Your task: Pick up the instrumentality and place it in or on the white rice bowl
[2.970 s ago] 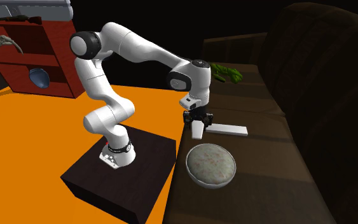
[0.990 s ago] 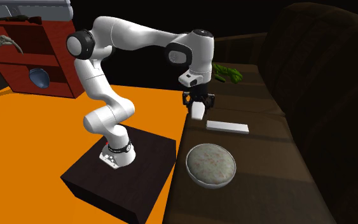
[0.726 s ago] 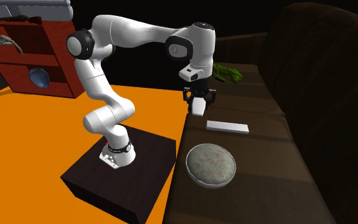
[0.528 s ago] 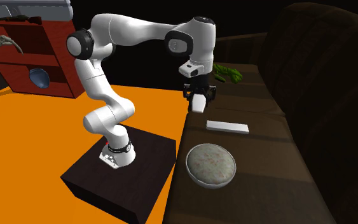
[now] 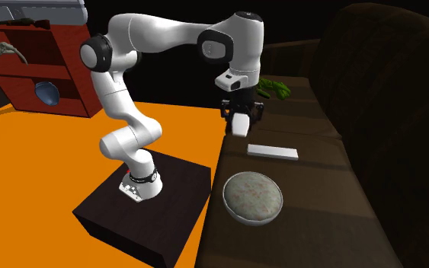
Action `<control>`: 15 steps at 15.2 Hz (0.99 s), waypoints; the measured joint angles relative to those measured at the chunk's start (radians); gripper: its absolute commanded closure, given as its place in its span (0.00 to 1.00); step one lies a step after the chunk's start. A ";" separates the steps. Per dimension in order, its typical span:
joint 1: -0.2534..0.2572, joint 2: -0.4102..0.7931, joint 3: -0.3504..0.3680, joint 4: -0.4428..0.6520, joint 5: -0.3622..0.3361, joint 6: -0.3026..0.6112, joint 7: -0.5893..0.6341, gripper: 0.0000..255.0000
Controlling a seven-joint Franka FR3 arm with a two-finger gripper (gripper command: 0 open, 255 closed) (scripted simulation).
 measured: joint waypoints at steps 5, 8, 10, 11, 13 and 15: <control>-0.046 0.087 -0.043 0.059 -0.053 0.012 -0.072 1.00; -0.075 0.149 -0.069 0.104 -0.086 0.020 -0.118 1.00; -0.092 0.197 -0.083 0.150 -0.109 0.015 -0.142 1.00; -0.102 0.221 -0.091 0.163 -0.120 0.023 -0.157 1.00; -0.118 0.266 -0.106 0.211 -0.140 0.014 -0.184 1.00; -0.133 0.326 -0.117 0.276 -0.165 0.004 -0.204 1.00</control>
